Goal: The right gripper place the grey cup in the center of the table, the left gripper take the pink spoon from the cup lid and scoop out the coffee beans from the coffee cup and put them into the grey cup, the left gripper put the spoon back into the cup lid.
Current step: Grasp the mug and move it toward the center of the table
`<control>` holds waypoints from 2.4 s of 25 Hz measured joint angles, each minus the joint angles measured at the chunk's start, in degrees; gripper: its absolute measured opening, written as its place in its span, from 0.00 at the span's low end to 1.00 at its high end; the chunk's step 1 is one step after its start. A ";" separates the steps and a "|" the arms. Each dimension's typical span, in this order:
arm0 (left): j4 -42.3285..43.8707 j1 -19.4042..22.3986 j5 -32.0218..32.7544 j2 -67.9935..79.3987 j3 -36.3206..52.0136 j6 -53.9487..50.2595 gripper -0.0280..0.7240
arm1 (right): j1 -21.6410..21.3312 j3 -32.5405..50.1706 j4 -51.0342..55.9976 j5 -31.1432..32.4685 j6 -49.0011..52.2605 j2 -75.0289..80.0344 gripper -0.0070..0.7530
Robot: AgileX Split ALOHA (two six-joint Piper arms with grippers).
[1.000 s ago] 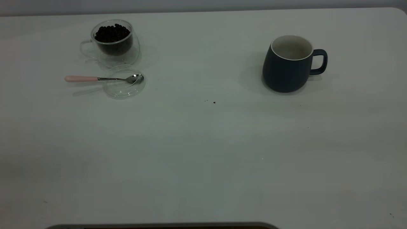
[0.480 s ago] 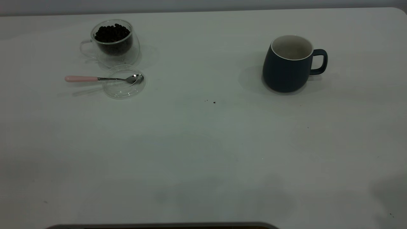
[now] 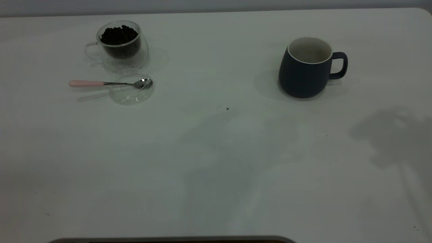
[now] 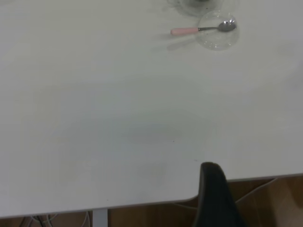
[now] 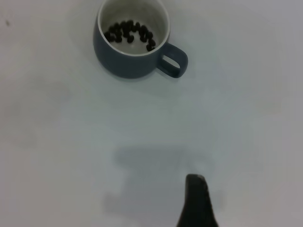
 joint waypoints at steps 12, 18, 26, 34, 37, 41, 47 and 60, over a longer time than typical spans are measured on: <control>0.00 0.00 0.00 0.00 0.00 0.00 0.71 | -0.11 -11.26 9.90 -7.78 -46.63 31.88 0.79; 0.00 0.00 0.00 0.00 0.00 0.00 0.71 | -1.00 -16.53 22.77 -10.23 -69.08 41.57 0.79; 0.00 0.00 0.00 0.00 0.00 0.00 0.71 | -2.65 -23.79 33.00 -10.18 -75.65 46.75 0.79; 0.00 0.00 0.00 0.00 0.00 0.06 0.71 | -2.45 -28.81 33.11 -5.72 -75.65 51.65 0.79; 0.00 0.00 0.00 0.00 0.00 0.06 0.71 | -1.47 -29.07 33.26 -5.72 -75.65 52.44 0.79; 0.00 0.00 0.00 0.00 0.00 0.06 0.71 | 0.86 -29.17 35.56 -7.15 -75.65 53.28 0.78; 0.00 0.00 0.00 0.00 0.00 0.06 0.71 | 4.62 -29.17 39.24 -8.93 -75.65 53.95 0.78; 0.00 0.00 0.00 0.00 0.00 0.01 0.71 | 15.80 -35.24 43.77 -9.26 -75.65 54.55 0.72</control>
